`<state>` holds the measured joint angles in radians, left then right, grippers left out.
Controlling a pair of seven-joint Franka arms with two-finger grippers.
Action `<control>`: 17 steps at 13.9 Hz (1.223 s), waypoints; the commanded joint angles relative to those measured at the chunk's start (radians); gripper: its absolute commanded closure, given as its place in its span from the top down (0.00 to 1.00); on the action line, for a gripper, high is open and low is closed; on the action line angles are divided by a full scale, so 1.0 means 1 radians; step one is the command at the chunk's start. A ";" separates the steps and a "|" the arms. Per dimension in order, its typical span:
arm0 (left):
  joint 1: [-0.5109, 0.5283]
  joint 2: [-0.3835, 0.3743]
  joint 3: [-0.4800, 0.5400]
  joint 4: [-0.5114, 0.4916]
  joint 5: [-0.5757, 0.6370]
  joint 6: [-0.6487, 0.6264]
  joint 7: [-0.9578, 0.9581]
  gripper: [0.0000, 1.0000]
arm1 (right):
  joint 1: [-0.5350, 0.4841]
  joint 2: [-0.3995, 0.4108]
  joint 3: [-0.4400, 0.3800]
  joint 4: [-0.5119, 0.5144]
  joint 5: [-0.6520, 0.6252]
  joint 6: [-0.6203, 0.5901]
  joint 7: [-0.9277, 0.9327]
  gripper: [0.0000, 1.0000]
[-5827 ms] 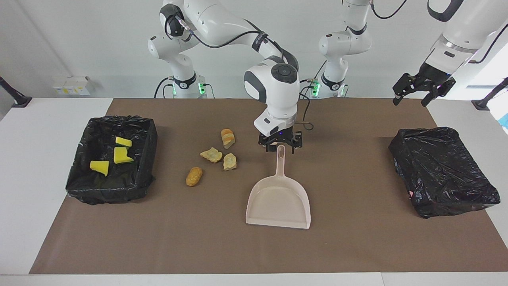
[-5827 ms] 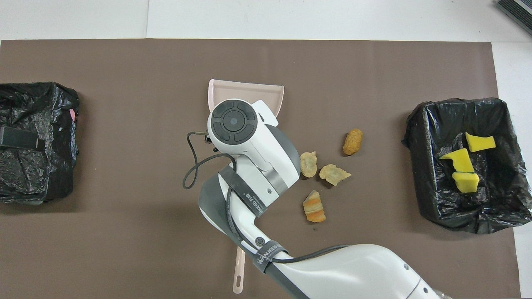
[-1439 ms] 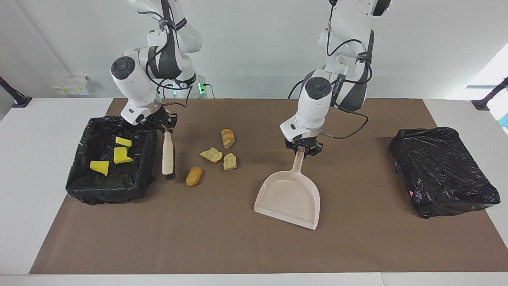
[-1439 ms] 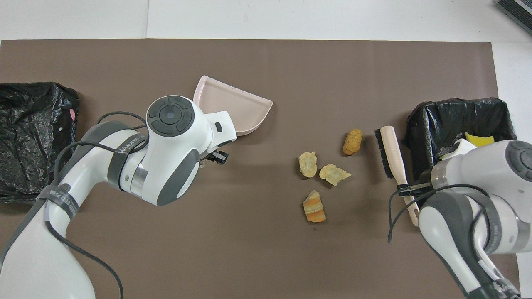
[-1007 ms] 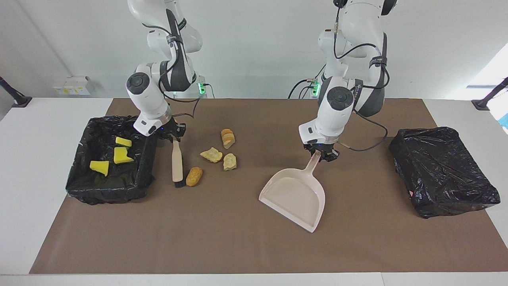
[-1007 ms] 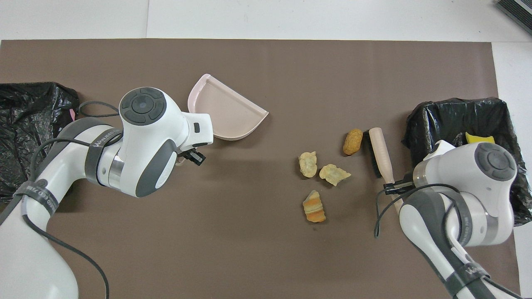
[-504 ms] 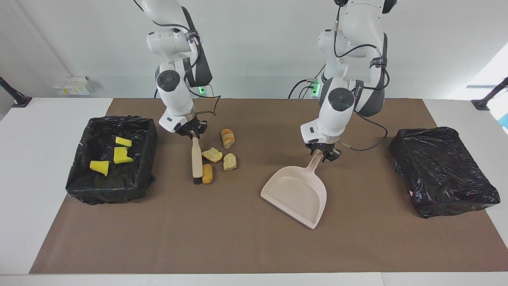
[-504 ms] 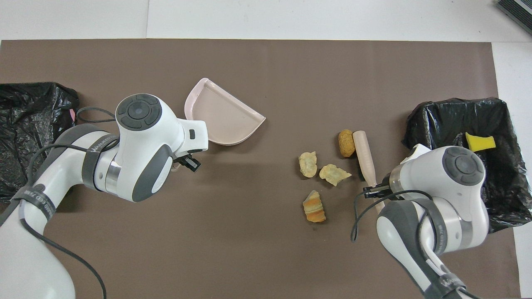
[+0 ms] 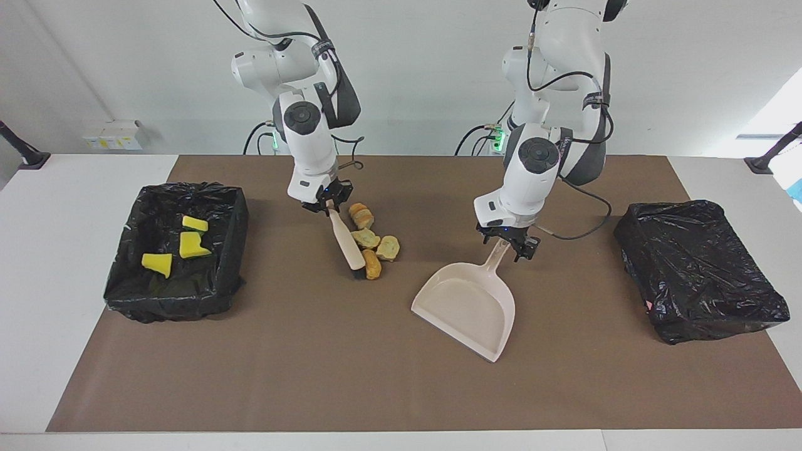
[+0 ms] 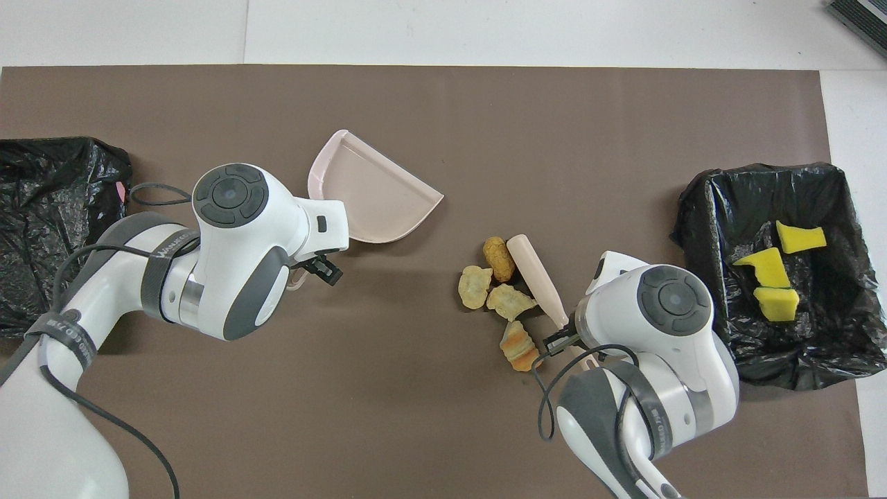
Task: Sweep and dump trash in bin
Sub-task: 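Sweep the bread pieces with the right gripper's brush toward the dustpan, then brush the bread pieces into the dustpan held by the left gripper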
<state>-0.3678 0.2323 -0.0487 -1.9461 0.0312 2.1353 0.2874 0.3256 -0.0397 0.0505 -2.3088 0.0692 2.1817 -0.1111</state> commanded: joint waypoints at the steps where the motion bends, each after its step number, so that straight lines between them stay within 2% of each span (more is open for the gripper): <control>1: 0.003 -0.037 -0.003 -0.054 0.006 0.017 -0.010 0.14 | 0.003 0.018 -0.001 0.083 0.009 -0.066 -0.041 0.00; 2: 0.004 -0.037 -0.005 -0.053 0.006 0.015 -0.007 0.00 | -0.008 0.018 -0.003 0.121 0.007 -0.116 -0.039 0.00; 5: 0.000 -0.033 -0.002 -0.039 0.007 0.006 0.004 0.00 | -0.063 -0.011 -0.009 0.152 0.009 -0.187 -0.010 0.00; 7: 0.003 -0.027 -0.002 -0.011 0.018 -0.037 0.016 0.00 | -0.082 -0.034 -0.011 0.132 0.007 -0.217 0.098 0.00; 9: 0.024 -0.062 0.006 0.006 0.029 -0.108 0.146 0.00 | -0.068 -0.077 -0.009 0.079 0.007 -0.215 0.230 0.00; 11: 0.084 -0.143 0.012 0.003 0.030 -0.207 0.350 0.00 | -0.037 -0.124 -0.001 0.022 0.006 -0.214 0.417 0.00; 13: 0.133 -0.192 0.012 -0.011 0.041 -0.296 0.534 0.00 | 0.004 -0.179 -0.001 -0.050 0.006 -0.206 0.499 0.00; 15: 0.130 -0.221 0.009 -0.063 0.104 -0.290 0.596 0.00 | 0.016 -0.241 0.000 -0.128 0.007 -0.192 0.586 0.00; 17: 0.121 -0.252 0.007 -0.131 0.104 -0.240 0.619 0.00 | 0.070 -0.279 0.000 -0.200 0.009 -0.178 0.703 0.00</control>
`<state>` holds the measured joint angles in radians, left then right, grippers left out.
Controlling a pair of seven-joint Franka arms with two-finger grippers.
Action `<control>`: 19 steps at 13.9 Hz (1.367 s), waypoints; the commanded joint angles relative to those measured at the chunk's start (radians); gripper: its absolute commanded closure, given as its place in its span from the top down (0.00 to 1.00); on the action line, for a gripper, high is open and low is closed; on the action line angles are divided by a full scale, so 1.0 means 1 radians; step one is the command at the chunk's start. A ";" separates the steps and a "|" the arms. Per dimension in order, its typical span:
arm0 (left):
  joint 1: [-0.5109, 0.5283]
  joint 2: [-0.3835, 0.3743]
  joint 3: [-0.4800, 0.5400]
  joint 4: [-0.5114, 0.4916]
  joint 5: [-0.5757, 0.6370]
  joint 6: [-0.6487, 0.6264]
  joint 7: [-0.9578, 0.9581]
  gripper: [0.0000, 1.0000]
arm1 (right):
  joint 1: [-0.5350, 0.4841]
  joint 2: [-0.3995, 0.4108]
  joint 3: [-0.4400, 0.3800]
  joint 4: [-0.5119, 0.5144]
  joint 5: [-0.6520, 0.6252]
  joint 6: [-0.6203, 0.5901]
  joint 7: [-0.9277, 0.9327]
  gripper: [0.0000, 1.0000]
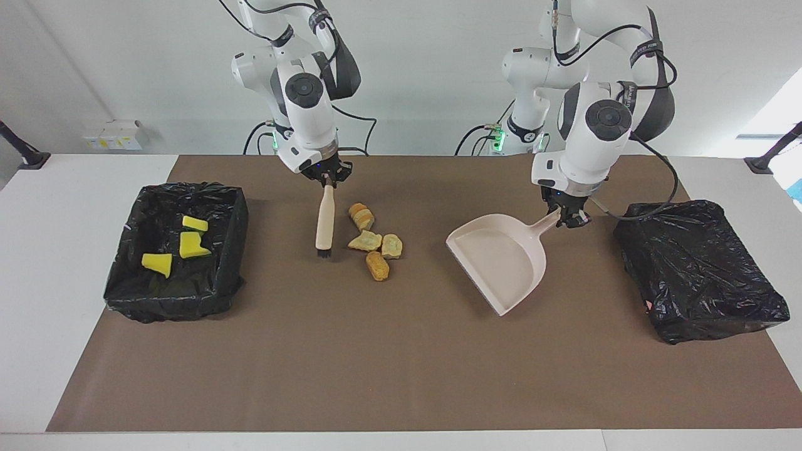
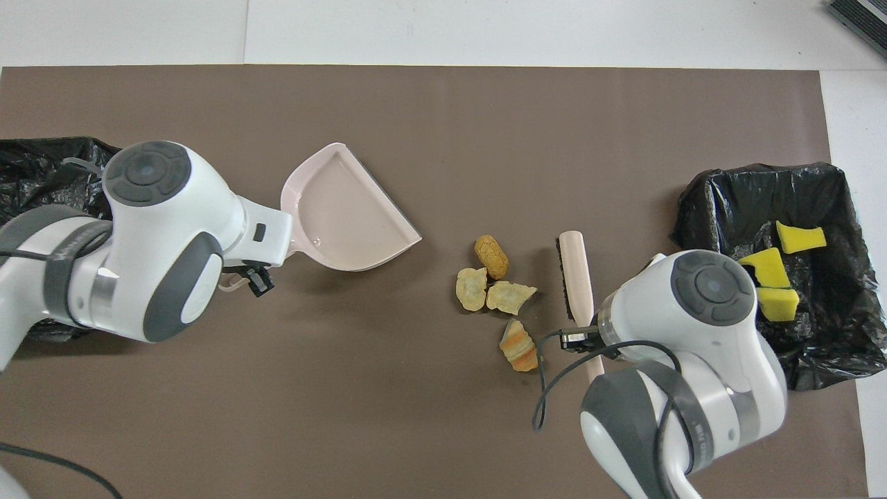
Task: Sweep and dump trash in bin
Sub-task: 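Brush the bread pieces into the dustpan held by the left gripper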
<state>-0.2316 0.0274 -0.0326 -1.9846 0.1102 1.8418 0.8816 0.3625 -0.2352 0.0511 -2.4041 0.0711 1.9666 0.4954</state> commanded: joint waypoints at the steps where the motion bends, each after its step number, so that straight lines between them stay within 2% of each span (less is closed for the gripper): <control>1: -0.038 -0.044 -0.010 -0.117 0.026 0.089 0.025 0.00 | 0.086 -0.096 0.000 -0.142 0.009 0.067 0.164 0.00; 4: -0.100 -0.030 -0.010 -0.175 0.049 0.238 0.022 0.00 | 0.215 -0.063 0.000 -0.194 0.012 0.170 0.366 0.00; 7: -0.133 -0.005 -0.010 -0.175 0.057 0.290 0.016 0.00 | 0.234 0.017 0.000 -0.188 0.022 0.283 0.391 0.00; 10: -0.156 0.026 -0.010 -0.175 0.080 0.336 -0.030 0.00 | 0.236 0.158 0.000 -0.065 0.021 0.318 0.327 0.00; 14: -0.156 0.026 -0.012 -0.175 0.080 0.338 -0.032 0.00 | 0.246 0.330 0.001 0.123 0.021 0.318 0.322 0.00; 17: -0.156 0.026 -0.012 -0.174 0.080 0.340 -0.049 0.00 | 0.276 0.388 0.013 0.221 0.024 0.301 0.263 0.00; 19: -0.156 0.026 -0.012 -0.174 0.080 0.338 -0.050 0.00 | 0.292 0.421 0.015 0.258 0.114 0.302 0.178 0.00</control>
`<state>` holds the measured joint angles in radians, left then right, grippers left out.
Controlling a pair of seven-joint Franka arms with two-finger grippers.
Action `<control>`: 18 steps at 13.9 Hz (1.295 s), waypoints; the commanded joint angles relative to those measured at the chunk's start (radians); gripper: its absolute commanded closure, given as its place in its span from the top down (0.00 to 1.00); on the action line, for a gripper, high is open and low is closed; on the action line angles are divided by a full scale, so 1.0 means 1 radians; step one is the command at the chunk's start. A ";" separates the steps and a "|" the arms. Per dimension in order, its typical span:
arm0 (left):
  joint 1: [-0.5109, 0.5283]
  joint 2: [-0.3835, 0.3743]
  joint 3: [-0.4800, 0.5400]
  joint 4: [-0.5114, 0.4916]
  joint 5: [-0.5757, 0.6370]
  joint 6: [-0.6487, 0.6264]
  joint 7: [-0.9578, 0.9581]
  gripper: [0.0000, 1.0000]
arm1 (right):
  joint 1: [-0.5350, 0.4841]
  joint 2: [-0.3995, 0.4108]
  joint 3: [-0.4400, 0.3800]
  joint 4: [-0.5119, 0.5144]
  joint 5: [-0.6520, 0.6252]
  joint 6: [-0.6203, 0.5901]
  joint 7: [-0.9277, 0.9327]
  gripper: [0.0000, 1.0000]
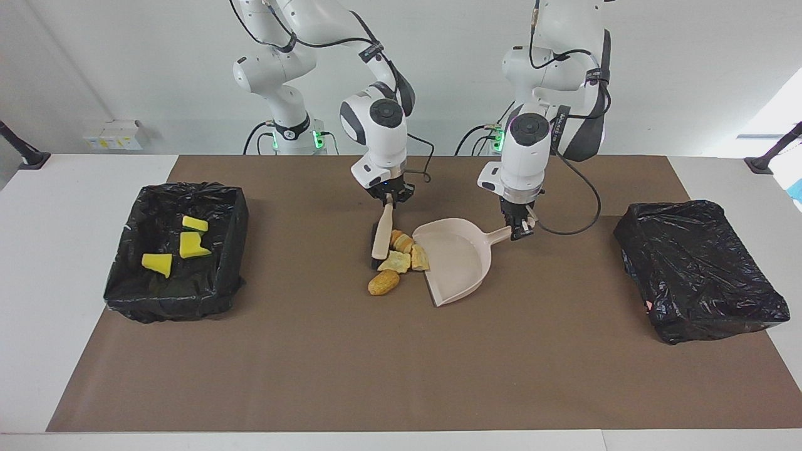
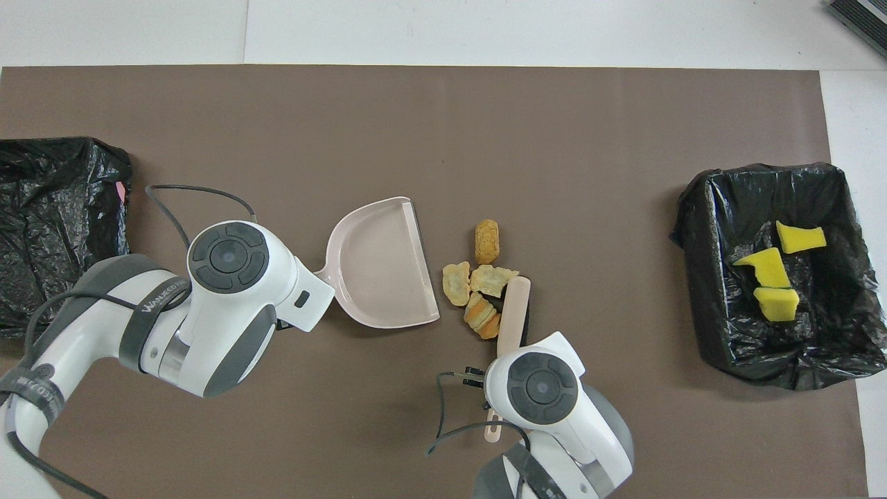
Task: Sweep and dump trash in bin
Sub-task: 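Brush the bread pieces into the dustpan held by the left gripper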
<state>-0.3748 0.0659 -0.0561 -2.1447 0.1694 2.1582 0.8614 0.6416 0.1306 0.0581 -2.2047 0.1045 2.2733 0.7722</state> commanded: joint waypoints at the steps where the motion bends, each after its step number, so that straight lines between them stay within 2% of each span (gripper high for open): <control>1: -0.013 -0.012 0.012 -0.015 0.021 0.022 -0.031 0.00 | 0.027 0.058 0.008 0.072 0.159 0.000 -0.150 0.00; 3: -0.013 -0.012 0.012 -0.015 0.021 0.020 -0.031 0.00 | 0.049 0.076 0.008 0.114 0.265 0.009 -0.241 0.00; 6: -0.012 -0.012 0.012 -0.015 0.021 0.022 -0.045 0.00 | 0.041 0.064 0.005 0.149 0.274 -0.038 -0.245 0.00; 8: -0.012 -0.012 0.012 -0.015 0.021 0.022 -0.065 0.00 | 0.018 0.011 -0.014 0.149 0.253 -0.157 -0.238 0.00; 10: -0.010 -0.012 0.012 -0.017 0.021 0.025 -0.083 0.00 | -0.071 -0.043 -0.009 0.148 0.126 -0.249 -0.251 0.00; 12: -0.003 -0.012 0.010 -0.021 0.018 0.025 -0.163 0.00 | -0.131 -0.054 -0.008 0.148 0.002 -0.302 -0.267 0.00; 16: -0.007 -0.012 0.010 -0.023 0.015 0.026 -0.185 0.00 | -0.218 -0.045 -0.008 0.134 -0.130 -0.278 -0.359 0.00; 18: -0.010 -0.012 0.010 -0.023 0.013 0.026 -0.196 0.00 | -0.288 -0.008 -0.004 0.134 -0.149 -0.201 -0.486 0.00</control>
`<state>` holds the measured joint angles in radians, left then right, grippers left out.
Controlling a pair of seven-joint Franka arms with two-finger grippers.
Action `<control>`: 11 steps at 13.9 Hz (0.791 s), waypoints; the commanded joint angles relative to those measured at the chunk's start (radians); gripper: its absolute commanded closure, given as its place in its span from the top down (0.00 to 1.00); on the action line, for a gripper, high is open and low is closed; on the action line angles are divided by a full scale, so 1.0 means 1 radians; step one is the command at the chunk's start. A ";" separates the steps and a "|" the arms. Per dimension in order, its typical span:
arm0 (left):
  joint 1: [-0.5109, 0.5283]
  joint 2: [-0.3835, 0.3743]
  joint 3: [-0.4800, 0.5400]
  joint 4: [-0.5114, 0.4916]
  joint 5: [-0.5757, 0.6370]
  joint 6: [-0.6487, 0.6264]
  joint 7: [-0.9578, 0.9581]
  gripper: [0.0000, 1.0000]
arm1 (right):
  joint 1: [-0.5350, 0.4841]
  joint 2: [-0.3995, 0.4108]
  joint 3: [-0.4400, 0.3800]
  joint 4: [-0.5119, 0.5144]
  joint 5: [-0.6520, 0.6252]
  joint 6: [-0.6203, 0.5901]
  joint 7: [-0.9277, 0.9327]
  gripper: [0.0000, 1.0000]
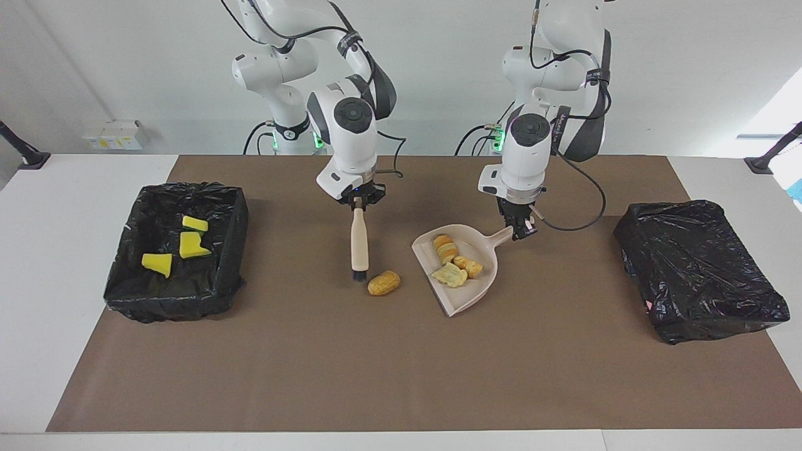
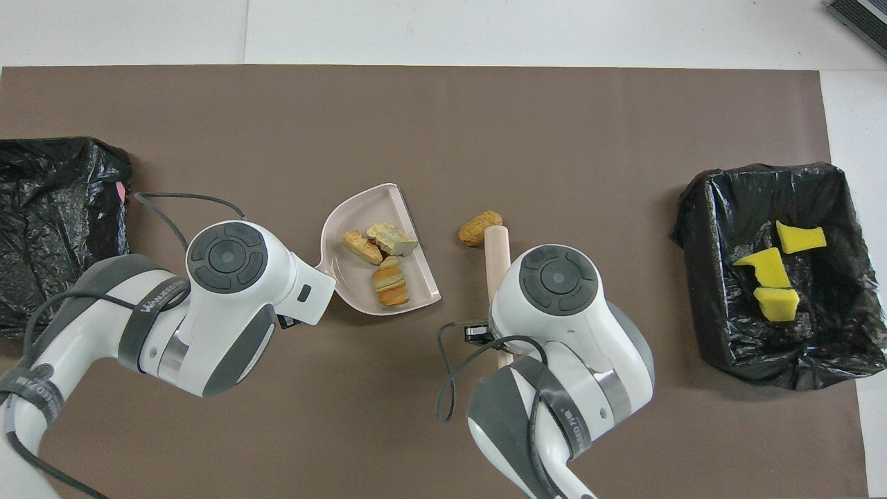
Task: Sweep and dump trash in bin
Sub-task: 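Brush the bread pieces into the dustpan held by the left gripper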
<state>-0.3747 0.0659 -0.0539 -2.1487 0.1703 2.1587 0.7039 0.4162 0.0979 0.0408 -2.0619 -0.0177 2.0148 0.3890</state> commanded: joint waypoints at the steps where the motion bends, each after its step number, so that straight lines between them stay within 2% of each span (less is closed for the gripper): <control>1: -0.009 -0.012 0.008 -0.019 0.012 0.026 -0.038 0.00 | -0.076 0.045 0.013 -0.007 -0.025 0.088 -0.152 0.00; 5: -0.009 -0.014 0.008 -0.019 0.012 0.026 -0.040 0.00 | -0.009 0.146 0.022 0.068 -0.012 0.094 -0.179 0.00; 7: -0.009 -0.014 0.008 -0.019 0.011 0.026 -0.038 0.00 | 0.024 0.154 0.034 0.091 0.007 0.085 -0.183 0.00; 11: -0.009 -0.014 0.008 -0.019 0.011 0.026 -0.040 0.00 | 0.062 0.134 0.135 0.072 0.146 0.143 -0.226 0.00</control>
<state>-0.3747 0.0659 -0.0543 -2.1490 0.1702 2.1595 0.6902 0.4834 0.2419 0.1441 -1.9876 0.0612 2.1392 0.2120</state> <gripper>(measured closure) 0.683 0.740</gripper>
